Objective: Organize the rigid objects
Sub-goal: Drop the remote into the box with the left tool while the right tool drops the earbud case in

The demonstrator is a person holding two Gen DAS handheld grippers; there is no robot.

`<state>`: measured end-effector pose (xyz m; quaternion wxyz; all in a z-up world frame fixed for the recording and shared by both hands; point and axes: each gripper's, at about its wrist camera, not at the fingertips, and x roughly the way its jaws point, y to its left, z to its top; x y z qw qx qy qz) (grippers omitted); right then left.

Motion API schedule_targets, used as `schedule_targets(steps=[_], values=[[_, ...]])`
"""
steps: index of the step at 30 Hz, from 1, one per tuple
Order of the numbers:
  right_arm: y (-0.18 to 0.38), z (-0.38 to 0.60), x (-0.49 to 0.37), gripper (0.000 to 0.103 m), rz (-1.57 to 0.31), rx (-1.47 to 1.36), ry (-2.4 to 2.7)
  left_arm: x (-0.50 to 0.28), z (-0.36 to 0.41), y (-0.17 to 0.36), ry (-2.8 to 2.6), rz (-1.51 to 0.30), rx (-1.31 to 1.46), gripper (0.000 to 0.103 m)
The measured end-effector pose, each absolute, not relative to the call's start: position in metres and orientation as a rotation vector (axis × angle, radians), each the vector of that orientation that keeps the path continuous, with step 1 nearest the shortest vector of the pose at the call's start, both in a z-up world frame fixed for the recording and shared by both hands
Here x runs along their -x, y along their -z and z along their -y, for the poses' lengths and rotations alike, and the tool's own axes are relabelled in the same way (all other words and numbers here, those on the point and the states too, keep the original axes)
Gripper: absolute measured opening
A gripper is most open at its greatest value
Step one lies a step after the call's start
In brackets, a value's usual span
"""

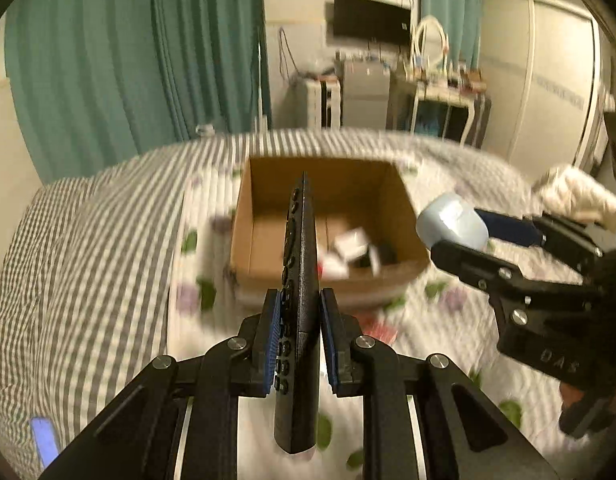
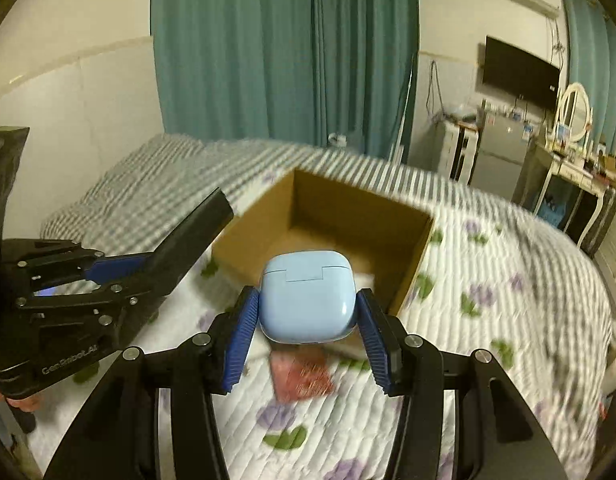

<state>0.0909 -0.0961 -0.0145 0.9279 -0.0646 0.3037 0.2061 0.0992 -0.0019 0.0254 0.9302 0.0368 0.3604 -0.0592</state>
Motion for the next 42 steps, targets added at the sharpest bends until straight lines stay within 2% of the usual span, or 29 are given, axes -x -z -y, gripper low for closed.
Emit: schedule_targets(steps=[9,19,26,35,42], values=[[-0.021,0.113,-0.150,0.050,-0.554,0.129,-0.365,-0.174,0.013,-0.037,0.121,-0.703,-0.064,0.019],[0.020,0.118,-0.217,0.050,-0.616,0.122,-0.358,-0.247,0.023,0.023,0.095,-0.808,-0.078,0.019],[0.050,0.122,-0.229,0.050,-0.660,0.119,-0.364,-0.255,0.025,0.046,0.072,-0.836,-0.099,0.020],[0.041,0.119,-0.227,0.050,-0.635,0.116,-0.353,-0.234,0.008,0.010,0.055,-0.752,-0.086,0.020],[0.058,0.097,-0.247,0.050,-0.662,0.164,-0.339,-0.224,-0.019,0.014,0.001,-0.765,-0.046,0.020]])
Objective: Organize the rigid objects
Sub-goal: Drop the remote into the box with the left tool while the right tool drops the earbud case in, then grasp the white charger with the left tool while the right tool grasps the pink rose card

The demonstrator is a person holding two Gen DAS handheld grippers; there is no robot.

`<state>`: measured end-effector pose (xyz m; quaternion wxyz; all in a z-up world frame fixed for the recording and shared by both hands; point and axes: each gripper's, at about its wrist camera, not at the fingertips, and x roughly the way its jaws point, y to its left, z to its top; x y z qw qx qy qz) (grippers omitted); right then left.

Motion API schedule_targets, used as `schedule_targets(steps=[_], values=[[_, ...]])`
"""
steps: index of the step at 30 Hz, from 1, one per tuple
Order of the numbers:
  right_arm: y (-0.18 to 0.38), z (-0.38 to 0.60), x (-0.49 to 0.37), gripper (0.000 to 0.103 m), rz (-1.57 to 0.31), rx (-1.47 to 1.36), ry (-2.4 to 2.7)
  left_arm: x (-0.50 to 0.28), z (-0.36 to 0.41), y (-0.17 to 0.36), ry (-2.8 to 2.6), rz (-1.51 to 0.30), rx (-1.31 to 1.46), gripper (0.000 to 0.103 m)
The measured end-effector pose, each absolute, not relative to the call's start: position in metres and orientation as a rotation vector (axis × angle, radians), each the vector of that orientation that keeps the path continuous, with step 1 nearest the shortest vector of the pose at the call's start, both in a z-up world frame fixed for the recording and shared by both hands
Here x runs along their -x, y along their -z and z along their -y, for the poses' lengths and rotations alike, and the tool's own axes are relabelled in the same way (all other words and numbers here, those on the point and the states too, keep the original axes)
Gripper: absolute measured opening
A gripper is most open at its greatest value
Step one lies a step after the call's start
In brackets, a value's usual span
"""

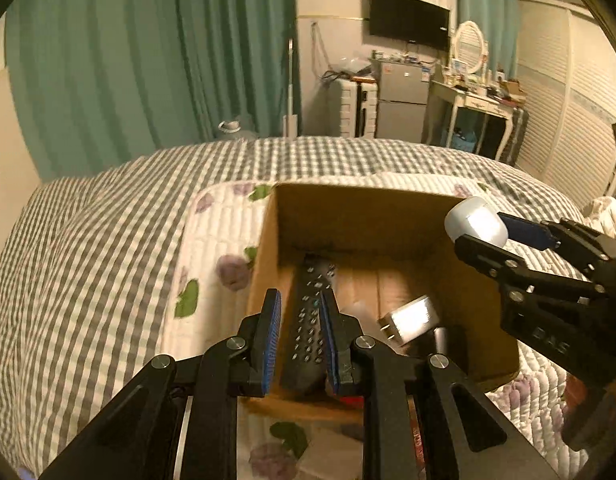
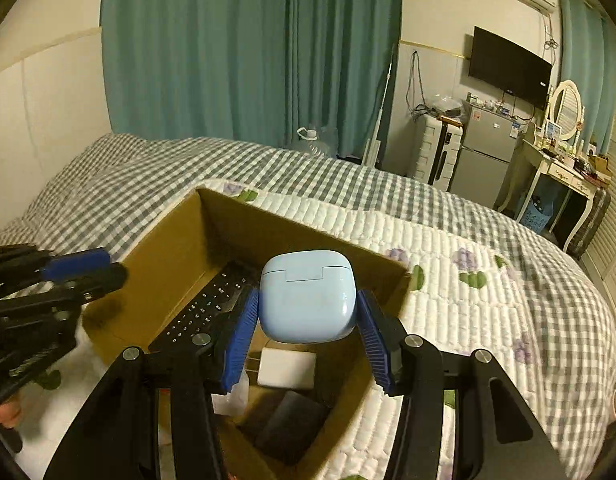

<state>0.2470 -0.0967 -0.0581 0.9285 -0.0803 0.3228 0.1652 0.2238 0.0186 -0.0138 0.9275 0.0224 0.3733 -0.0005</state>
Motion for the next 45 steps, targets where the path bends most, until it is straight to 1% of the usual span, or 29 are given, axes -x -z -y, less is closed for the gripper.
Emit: schedule_targets(steps=[4,5,6,7,12,15,16,17,18,19,21,25,27,29,31,33,36,39,45], values=[[0.068,0.089,-0.253,0.050,-0.680,0.177,-0.337,-0.215,-0.029,0.017,-0.016,-0.770,-0.026,0.020],[0.068,0.088,-0.252,0.058,-0.691,0.170,-0.348,-0.211,-0.030,0.016,-0.018,-0.767,-0.025,0.020],[0.068,0.088,-0.251,0.076,-0.694,0.164,-0.351,-0.207,-0.032,0.014,-0.017,-0.763,-0.023,0.020],[0.064,0.089,-0.247,0.080,-0.687,0.159,-0.344,-0.202,-0.034,0.010,-0.017,-0.759,-0.022,0.021],[0.032,0.098,-0.216,0.080,-0.637,0.148,-0.321,-0.168,-0.033,-0.011,0.000,-0.738,-0.032,0.022],[0.010,0.104,-0.188,0.082,-0.621,0.155,-0.308,-0.147,-0.028,-0.021,0.009,-0.722,-0.059,0.026],[0.006,0.105,-0.180,0.082,-0.619,0.162,-0.306,-0.138,-0.026,-0.024,0.011,-0.717,-0.067,0.035],[0.002,0.107,-0.168,0.083,-0.615,0.167,-0.304,-0.131,-0.025,-0.025,0.012,-0.714,-0.068,0.050],[0.000,0.109,-0.158,0.083,-0.612,0.167,-0.304,-0.123,-0.025,-0.026,0.011,-0.707,-0.065,0.056],[-0.001,0.111,-0.150,0.083,-0.614,0.166,-0.306,-0.114,-0.025,-0.025,0.011,-0.694,-0.060,0.058],[0.003,0.114,-0.133,0.084,-0.626,0.161,-0.313,-0.102,-0.024,-0.021,0.017,-0.692,-0.050,0.058],[0.030,0.116,-0.108,0.084,-0.657,0.156,-0.318,-0.086,-0.021,-0.001,0.050,-0.714,-0.030,0.058],[0.047,0.115,-0.103,0.084,-0.682,0.154,-0.325,-0.082,-0.020,0.011,0.053,-0.729,-0.022,0.061],[0.066,0.114,-0.103,0.084,-0.718,0.144,-0.333,-0.083,-0.020,0.024,0.060,-0.745,-0.016,0.070],[0.085,0.109,-0.106,0.084,-0.759,0.152,-0.329,-0.086,-0.019,0.037,0.056,-0.759,-0.025,0.071],[0.097,0.105,-0.111,0.089,-0.776,0.161,-0.326,-0.093,-0.017,0.050,0.050,-0.779,-0.040,0.071],[0.118,0.096,-0.119,0.094,-0.798,0.188,-0.321,-0.101,-0.017,0.068,0.061,-0.805,-0.054,0.076],[0.139,0.090,-0.127,0.094,-0.838,0.224,-0.314,-0.108,-0.019,0.085,0.056,-0.834,-0.060,0.078],[0.165,0.088,-0.141,0.094,-0.914,0.191,-0.302,-0.114,-0.027,0.104,0.033,-0.885,-0.031,0.079]])
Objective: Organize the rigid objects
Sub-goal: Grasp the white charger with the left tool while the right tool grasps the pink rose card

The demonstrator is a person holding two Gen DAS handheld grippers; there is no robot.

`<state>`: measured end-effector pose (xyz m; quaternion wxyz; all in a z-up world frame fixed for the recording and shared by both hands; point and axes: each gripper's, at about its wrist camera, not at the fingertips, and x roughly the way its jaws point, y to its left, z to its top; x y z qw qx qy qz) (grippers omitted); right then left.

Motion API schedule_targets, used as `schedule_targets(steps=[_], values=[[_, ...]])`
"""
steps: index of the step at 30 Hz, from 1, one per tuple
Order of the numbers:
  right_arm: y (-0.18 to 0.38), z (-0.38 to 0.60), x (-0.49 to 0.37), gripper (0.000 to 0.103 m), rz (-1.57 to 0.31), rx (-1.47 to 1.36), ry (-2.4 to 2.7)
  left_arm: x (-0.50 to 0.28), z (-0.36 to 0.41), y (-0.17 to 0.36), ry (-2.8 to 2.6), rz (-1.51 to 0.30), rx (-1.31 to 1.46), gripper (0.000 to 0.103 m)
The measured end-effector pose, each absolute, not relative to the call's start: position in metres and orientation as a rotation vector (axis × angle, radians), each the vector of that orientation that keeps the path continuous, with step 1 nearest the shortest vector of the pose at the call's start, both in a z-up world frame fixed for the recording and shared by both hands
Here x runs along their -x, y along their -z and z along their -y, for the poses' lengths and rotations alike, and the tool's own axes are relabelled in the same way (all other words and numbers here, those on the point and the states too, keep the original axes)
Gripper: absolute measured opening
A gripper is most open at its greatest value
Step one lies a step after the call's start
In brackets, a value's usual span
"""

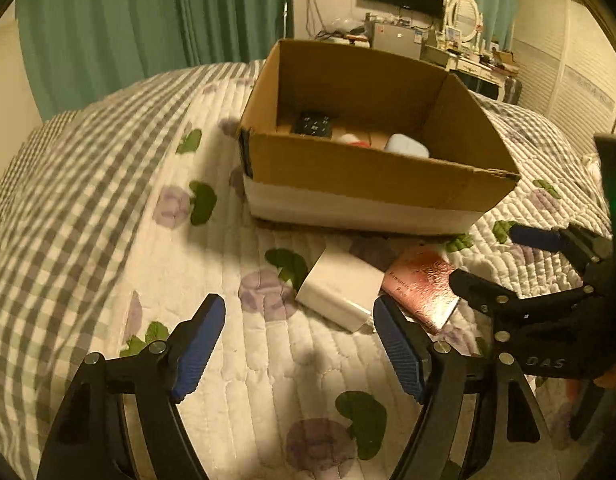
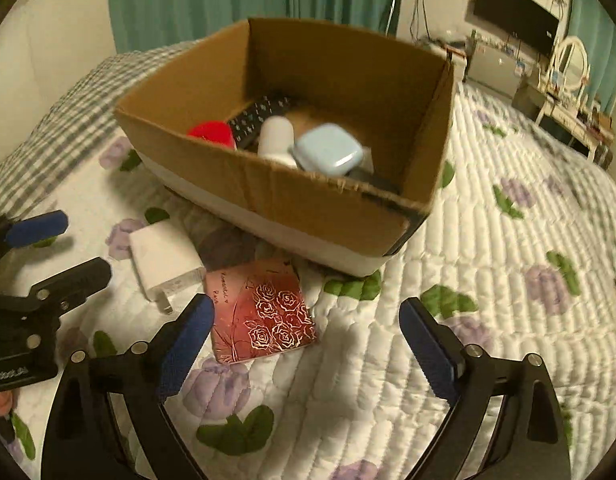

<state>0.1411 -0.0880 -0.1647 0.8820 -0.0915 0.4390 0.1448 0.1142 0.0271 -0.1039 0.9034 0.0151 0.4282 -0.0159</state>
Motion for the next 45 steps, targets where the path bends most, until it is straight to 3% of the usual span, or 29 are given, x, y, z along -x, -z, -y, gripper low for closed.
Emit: schedule_targets(steps=[13,14,15,17,23,26,45], values=[[0.210,0.053,-0.160,0.094,-1.003,0.295,-0.327,-0.111,-0.028,0.105,-0.005,-0.887,-0.050,0.080],[0.210,0.051,-0.160,0.091,-0.998,0.296,-0.328,-0.111,-0.027,0.106,-0.007,-0.892,-0.054,0.080],[0.209,0.051,-0.160,0.079,-0.992,0.291,-0.342,-0.111,-0.027,0.107,-0.009,-0.896,-0.058,0.080],[0.207,0.048,-0.156,0.068,-0.976,0.299,-0.346,-0.112,-0.025,0.109,-0.019,-0.907,-0.073,0.080],[0.183,0.066,-0.135,0.067,-0.931,0.235,-0.333,-0.112,-0.012,0.108,-0.027,-0.918,-0.128,0.081],[0.168,0.083,-0.127,0.067,-0.921,0.184,-0.305,-0.115,-0.006,0.107,-0.027,-0.920,-0.129,0.090],[0.159,0.126,-0.137,0.067,-0.934,0.048,-0.265,-0.185,0.016,0.159,-0.008,-1.031,-0.202,0.089]])
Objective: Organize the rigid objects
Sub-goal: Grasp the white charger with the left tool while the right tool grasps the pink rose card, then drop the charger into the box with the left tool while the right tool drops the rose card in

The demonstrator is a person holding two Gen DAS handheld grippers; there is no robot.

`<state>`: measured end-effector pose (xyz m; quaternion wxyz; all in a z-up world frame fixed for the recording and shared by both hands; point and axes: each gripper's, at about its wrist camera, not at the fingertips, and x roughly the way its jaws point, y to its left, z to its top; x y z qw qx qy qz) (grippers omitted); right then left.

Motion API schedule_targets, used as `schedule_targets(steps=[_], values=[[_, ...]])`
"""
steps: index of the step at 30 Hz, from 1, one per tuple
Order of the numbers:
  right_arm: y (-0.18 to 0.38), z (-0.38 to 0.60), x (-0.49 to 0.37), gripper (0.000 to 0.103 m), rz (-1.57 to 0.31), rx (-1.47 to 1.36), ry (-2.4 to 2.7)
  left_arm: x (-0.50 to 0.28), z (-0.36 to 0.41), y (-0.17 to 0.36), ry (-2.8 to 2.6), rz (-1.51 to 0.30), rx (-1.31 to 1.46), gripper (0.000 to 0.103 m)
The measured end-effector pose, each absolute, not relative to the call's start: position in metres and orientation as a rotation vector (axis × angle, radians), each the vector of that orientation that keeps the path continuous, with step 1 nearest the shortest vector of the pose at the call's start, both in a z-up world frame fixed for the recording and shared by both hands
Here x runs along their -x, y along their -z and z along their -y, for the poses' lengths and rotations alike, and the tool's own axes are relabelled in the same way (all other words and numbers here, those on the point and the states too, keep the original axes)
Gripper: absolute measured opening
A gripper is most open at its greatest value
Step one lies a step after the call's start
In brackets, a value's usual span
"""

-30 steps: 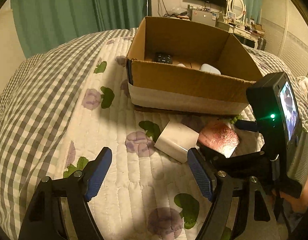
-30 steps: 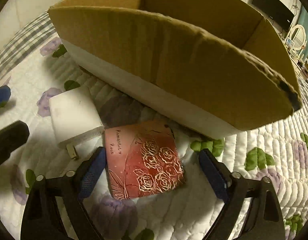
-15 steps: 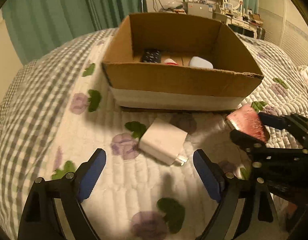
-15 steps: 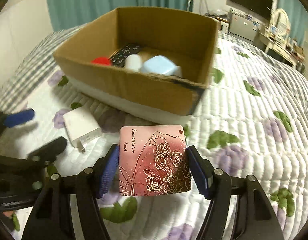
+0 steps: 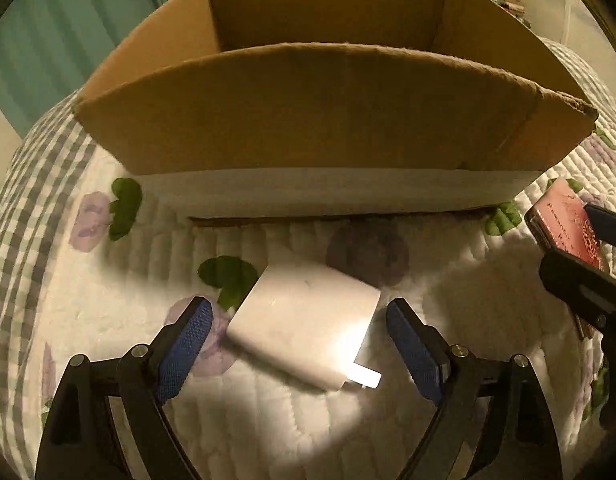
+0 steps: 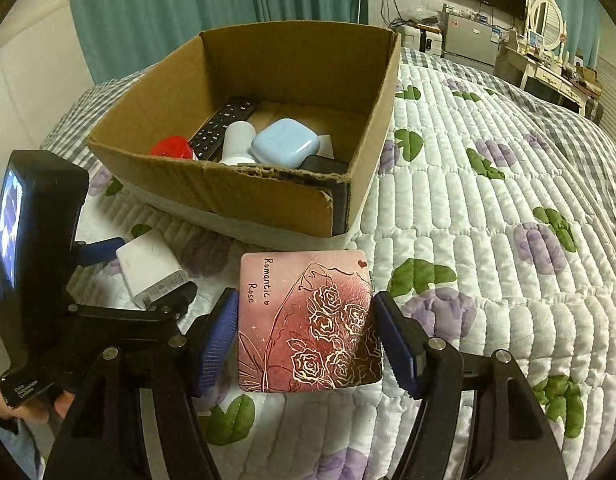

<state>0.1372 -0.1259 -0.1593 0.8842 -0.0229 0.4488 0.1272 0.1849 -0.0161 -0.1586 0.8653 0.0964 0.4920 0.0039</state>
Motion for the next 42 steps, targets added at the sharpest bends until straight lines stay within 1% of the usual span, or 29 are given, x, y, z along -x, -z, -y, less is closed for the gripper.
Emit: schedule_targets(steps=[1,3,8,17,20,26,34,38,42], values=[[0.160,0.126,-0.138,0.067,-0.938,0.048,-0.264,-0.186,0.015,0.159,-0.009,-1.028,-0.203,0.088],[0.161,0.126,-0.138,0.067,-0.939,0.050,-0.262,-0.185,0.016,0.158,0.005,-1.020,-0.201,0.067],[0.158,0.124,-0.135,0.067,-0.924,0.059,-0.254,-0.181,0.013,0.153,0.011,-1.010,-0.201,0.067],[0.137,0.123,-0.114,0.067,-0.872,0.085,-0.240,-0.140,0.005,0.114,0.024,-0.970,-0.162,0.066],[0.120,0.124,-0.106,0.067,-0.837,0.086,-0.242,-0.123,0.002,0.089,0.040,-0.943,-0.123,0.066],[0.059,0.125,-0.097,0.067,-0.724,0.084,-0.264,-0.102,0.005,0.019,0.052,-0.810,-0.090,0.066],[-0.024,0.120,-0.116,0.067,-0.567,0.111,-0.301,-0.124,0.001,-0.054,0.091,-0.664,-0.042,0.066],[-0.043,0.116,-0.136,0.067,-0.524,0.112,-0.300,-0.149,0.006,-0.067,0.088,-0.626,-0.045,0.066],[-0.044,0.116,-0.167,0.067,-0.520,0.100,-0.299,-0.190,0.010,-0.058,0.078,-0.638,-0.057,0.067]])
